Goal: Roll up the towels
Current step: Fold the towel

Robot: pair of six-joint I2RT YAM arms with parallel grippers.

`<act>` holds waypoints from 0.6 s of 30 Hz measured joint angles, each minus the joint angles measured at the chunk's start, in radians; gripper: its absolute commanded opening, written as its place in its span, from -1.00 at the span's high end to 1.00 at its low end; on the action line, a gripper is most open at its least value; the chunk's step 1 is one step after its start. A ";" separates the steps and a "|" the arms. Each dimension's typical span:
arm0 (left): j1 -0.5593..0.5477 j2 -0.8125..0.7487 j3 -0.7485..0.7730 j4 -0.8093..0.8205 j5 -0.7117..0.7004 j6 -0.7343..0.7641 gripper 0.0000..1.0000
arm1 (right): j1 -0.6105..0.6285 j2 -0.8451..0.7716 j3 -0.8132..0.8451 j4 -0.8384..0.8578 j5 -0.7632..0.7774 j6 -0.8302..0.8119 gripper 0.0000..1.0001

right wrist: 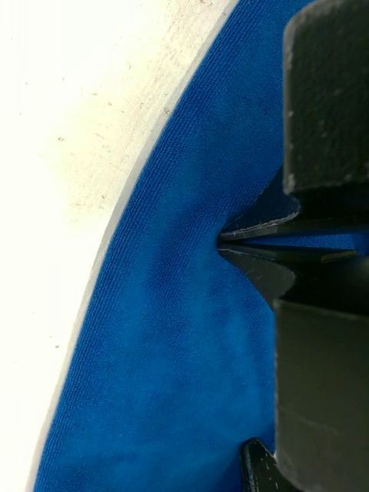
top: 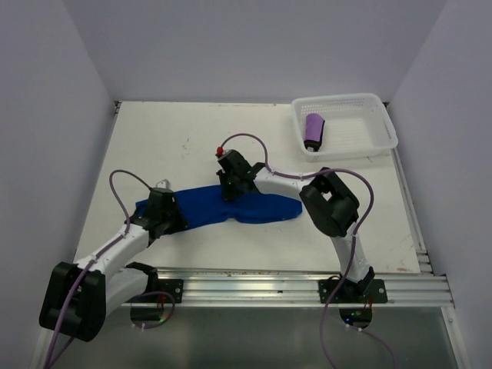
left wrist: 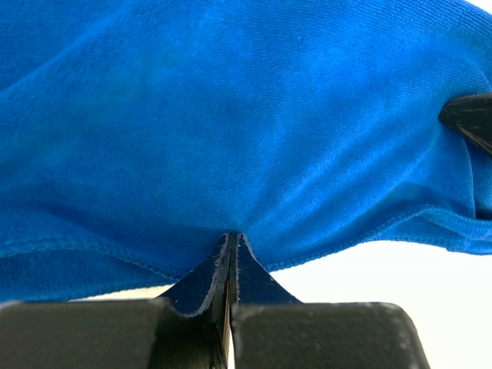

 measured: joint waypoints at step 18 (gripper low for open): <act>-0.001 -0.331 -0.148 -0.085 -0.086 -0.212 1.00 | -0.011 -0.002 0.009 -0.016 -0.027 -0.047 0.56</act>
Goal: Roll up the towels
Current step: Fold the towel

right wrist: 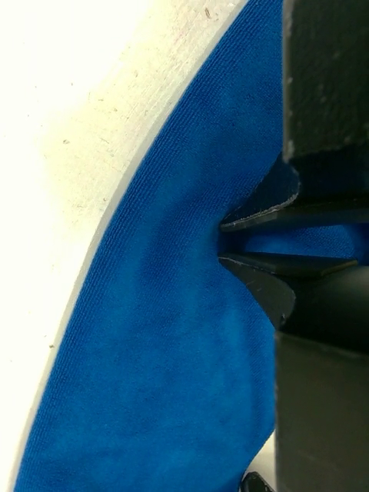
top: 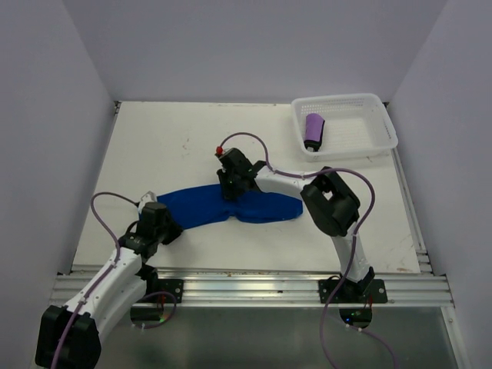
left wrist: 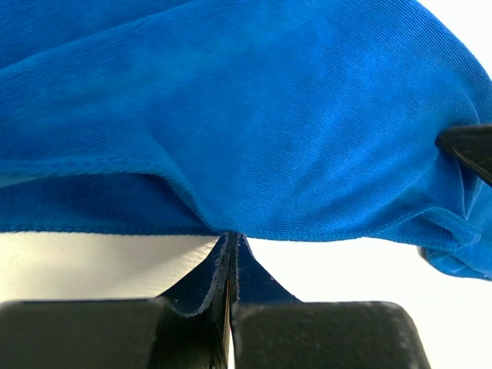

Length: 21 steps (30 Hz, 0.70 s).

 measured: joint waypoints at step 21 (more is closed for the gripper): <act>0.000 0.041 0.291 0.056 -0.030 0.120 1.00 | -0.010 -0.122 -0.051 -0.034 0.029 -0.102 0.51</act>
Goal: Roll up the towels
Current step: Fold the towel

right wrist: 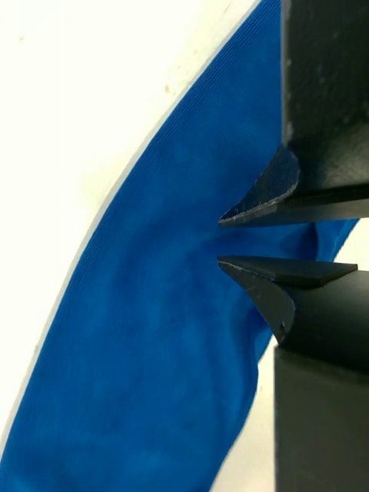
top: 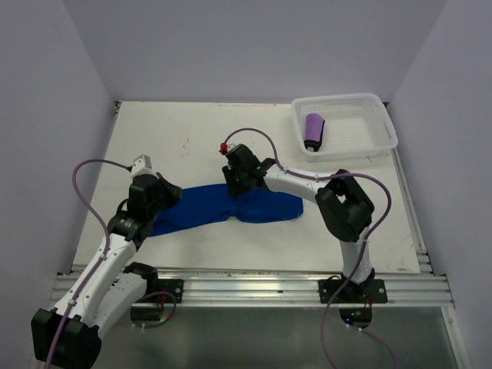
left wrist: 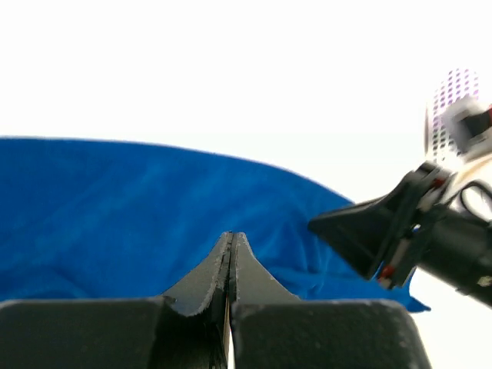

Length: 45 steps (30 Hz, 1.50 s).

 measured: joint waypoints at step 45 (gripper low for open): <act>0.000 0.304 -0.084 0.015 -0.183 0.070 1.00 | -0.159 -0.113 -0.273 0.045 0.158 0.069 0.46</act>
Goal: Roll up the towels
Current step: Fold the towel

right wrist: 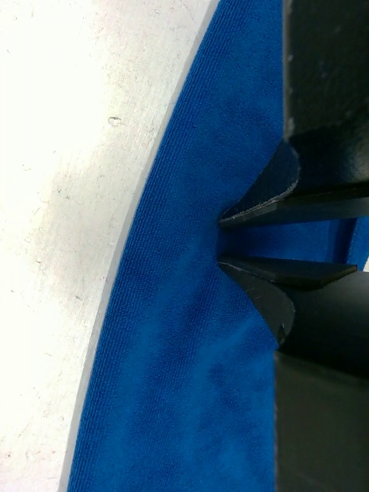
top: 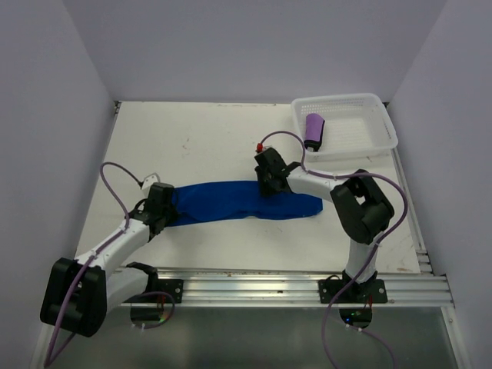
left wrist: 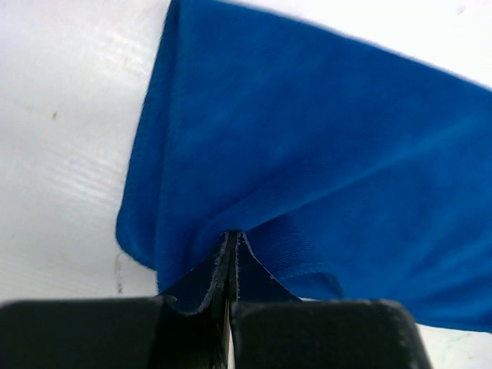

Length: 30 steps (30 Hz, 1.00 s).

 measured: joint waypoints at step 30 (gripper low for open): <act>0.111 0.093 0.217 -0.075 -0.056 -0.006 -0.06 | -0.013 -0.002 -0.009 0.013 -0.030 -0.006 0.46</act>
